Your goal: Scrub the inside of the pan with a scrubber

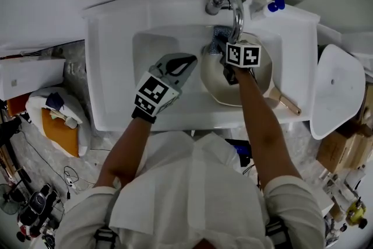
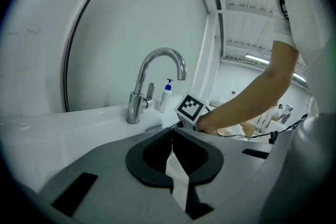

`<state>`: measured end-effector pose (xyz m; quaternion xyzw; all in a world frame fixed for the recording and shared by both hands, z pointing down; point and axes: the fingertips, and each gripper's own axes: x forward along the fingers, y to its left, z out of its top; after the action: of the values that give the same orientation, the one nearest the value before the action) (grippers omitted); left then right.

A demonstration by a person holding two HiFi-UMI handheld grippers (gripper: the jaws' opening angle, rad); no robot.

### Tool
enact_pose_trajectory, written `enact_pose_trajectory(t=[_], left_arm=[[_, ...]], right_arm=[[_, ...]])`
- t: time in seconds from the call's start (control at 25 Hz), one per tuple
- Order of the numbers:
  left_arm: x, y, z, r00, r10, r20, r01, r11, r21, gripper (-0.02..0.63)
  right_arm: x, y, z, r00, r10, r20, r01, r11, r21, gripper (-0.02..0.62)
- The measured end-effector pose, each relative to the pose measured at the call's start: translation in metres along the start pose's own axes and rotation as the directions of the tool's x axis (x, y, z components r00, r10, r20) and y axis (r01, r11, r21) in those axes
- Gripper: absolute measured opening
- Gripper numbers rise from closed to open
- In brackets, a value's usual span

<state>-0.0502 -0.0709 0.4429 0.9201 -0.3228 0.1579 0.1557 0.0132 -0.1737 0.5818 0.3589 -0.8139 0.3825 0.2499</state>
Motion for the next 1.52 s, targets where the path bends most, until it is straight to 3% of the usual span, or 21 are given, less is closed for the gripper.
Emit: enact_pose_trajectory(t=[0.24,0.36,0.64,0.84,0.92,1.12,1.32,1.44,1.52], left_arm=[[-0.003,0.003,-0.003,1.000,0.011,-0.002,-0.011,1.000,-0.002,0.020],[-0.003,0.002,0.001,1.000,0.007,0.007,-0.007,1.000,-0.001,0.020],[0.000,0.003,0.002,1.000,0.006,0.004,-0.006,1.000,-0.001,0.020],[0.001,0.004,0.001,1.000,0.010,0.001,-0.010,1.000,-0.006,0.020],[0.000,0.005,0.000,1.000,0.012,-0.001,-0.012,1.000,-0.007,0.020],[0.001,0.006,0.001,1.000,0.012,0.004,-0.012,1.000,-0.009,0.020],[-0.001,0.006,0.003,1.000,0.016,0.013,-0.016,1.000,-0.004,0.020],[-0.003,0.006,0.003,1.000,0.017,0.021,-0.017,1.000,-0.002,0.020],[-0.004,0.004,0.004,1.000,0.016,0.022,-0.016,1.000,-0.002,0.020]], right_arm=[[0.008,0.049,-0.032,0.987,0.111,-0.113,-0.122,0.988,-0.096,0.015],[0.009,0.062,-0.042,0.982,0.115,-0.147,-0.139,0.976,-0.166,0.015],[0.009,0.014,-0.011,0.991,-0.051,-0.121,0.023,0.974,-0.224,0.015],[0.004,-0.008,-0.003,0.984,-0.132,-0.120,0.092,0.950,-0.298,0.015],[0.004,-0.004,-0.004,0.986,-0.128,-0.109,0.089,0.947,-0.308,0.015],[0.011,0.031,-0.023,0.984,0.001,-0.179,-0.058,0.948,-0.314,0.015],[0.007,0.066,-0.052,0.954,0.108,-0.281,-0.195,0.933,-0.302,0.015],[-0.001,0.081,-0.075,0.911,0.165,-0.379,-0.286,0.913,-0.291,0.015],[-0.011,0.091,-0.095,0.858,0.208,-0.469,-0.363,0.892,-0.269,0.015]])
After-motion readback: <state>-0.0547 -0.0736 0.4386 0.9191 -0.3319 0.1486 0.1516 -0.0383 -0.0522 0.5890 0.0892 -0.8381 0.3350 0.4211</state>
